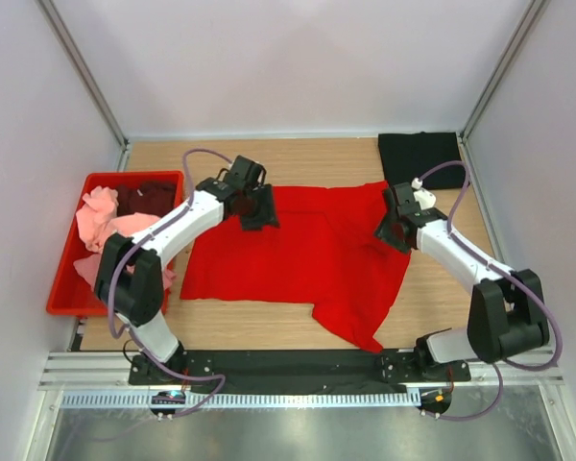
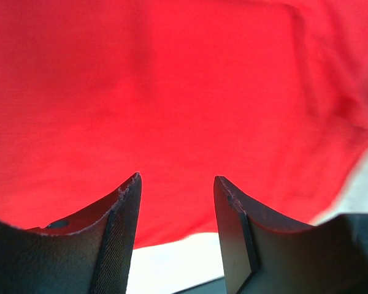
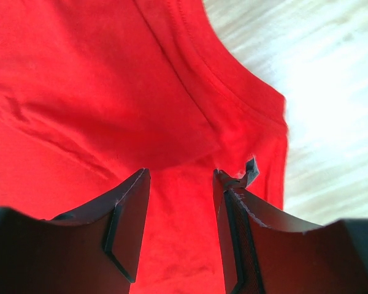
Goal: Fold and stack the t-shirts
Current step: Fold the tshirt
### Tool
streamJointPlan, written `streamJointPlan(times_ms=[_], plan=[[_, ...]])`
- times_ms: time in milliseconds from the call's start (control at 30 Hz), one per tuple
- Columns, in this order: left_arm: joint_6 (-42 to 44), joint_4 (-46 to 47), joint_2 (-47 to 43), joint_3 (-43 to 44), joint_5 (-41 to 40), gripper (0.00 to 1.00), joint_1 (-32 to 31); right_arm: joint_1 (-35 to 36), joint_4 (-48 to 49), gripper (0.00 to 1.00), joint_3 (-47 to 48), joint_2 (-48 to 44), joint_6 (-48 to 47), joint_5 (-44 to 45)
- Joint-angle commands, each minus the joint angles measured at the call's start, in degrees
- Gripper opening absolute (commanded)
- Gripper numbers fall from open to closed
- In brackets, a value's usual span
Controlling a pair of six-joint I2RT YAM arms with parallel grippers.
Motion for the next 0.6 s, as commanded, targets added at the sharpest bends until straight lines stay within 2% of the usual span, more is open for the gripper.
streamJointPlan(times_ms=[0, 100, 233, 367, 567], plan=[[-3.89, 13.82, 1.45, -0.72, 9.00, 0.51, -4.74, -1.53, 4.64, 0.52, 2.94, 3.01, -5.41, -1.36], [-8.97, 18.05, 6.89, 1.55, 8.64, 0.46, -7.74, -3.72, 6.05, 0.52, 1.98, 3.63, -7.35, -4.52], [-15.76, 21.31, 14.47, 5.52, 7.60, 0.38, -13.26, -4.26, 4.73, 0.50, 2.33, 1.79, -7.62, -4.53], [-19.01, 22.90, 20.09, 9.38, 1.97, 0.38, -17.58, -4.26, 6.22, 0.48, 1.54, -1.02, -7.79, -6.98], [-23.76, 25.53, 25.64, 13.78, -1.45, 0.38, -19.61, -4.17, 5.26, 0.45, 0.66, -4.71, -8.15, -11.03]])
